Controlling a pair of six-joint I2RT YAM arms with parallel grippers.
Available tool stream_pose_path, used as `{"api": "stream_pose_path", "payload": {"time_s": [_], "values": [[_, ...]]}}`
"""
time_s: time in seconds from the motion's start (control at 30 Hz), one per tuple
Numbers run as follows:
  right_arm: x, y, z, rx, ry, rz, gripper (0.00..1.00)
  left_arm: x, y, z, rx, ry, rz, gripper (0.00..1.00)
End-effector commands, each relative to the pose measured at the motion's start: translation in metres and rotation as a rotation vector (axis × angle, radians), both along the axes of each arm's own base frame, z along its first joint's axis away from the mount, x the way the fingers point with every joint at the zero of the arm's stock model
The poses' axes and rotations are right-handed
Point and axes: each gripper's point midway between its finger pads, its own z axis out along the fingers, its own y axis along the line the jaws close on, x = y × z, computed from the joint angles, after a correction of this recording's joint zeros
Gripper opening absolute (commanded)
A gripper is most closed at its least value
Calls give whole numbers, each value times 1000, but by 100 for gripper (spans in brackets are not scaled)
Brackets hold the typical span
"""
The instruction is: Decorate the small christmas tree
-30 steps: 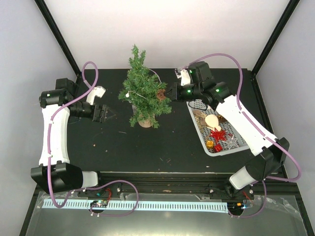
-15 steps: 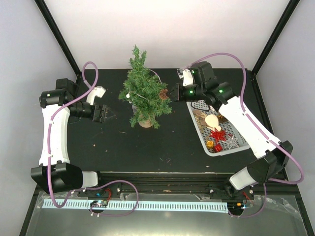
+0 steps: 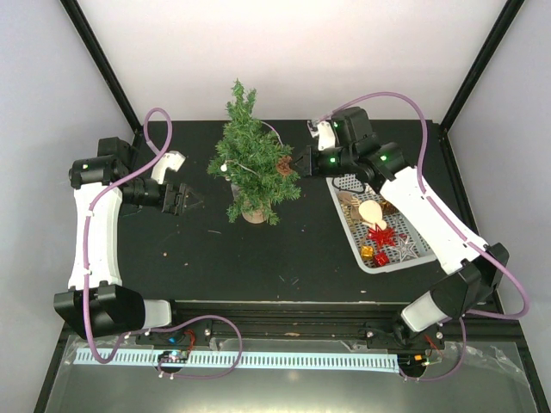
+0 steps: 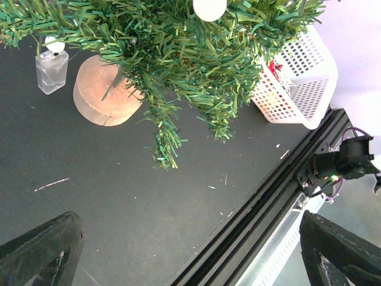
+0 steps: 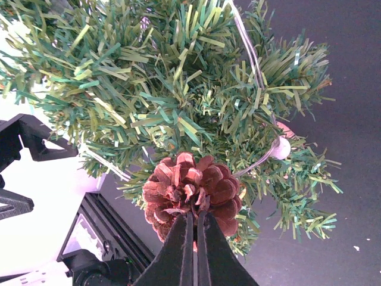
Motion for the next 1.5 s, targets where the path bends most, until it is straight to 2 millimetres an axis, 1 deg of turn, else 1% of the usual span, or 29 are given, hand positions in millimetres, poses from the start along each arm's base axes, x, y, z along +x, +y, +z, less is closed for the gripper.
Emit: {"api": "stream_pose_path", "payload": {"time_s": [0.0, 0.2, 0.43, 0.73, 1.03, 1.23, 1.37, 1.43, 1.47], "values": [[4, 8, 9, 34, -13, 20, 1, -1, -1, 4, -19, -16, -2, 99], [5, 13, -2, 39, 11, 28, 1, 0, -1, 4, -19, -15, -1, 99], [11, 19, -3, 49, 16, 40, 1, 1, -1, 2, -23, -11, -2, 99], [14, 30, -18, 51, 52, 58, 1, 1, -1, 1, -19, -11, -1, 99], [23, 38, -16, 52, 53, 66, 1, 1, -1, -1, -22, -5, 1, 99], [26, 41, -20, 47, 59, 67, 1, 1, -1, -1, -23, -8, 2, 99], [25, 41, -26, 35, 71, 70, 1, 1, -1, -1, -23, -10, 4, 99], [24, 41, -27, 34, 74, 71, 4, 0, -1, 0, -23, -12, 4, 99], [24, 40, -26, 35, 72, 70, 9, 0, -1, 0, -23, -13, 4, 99]]}}
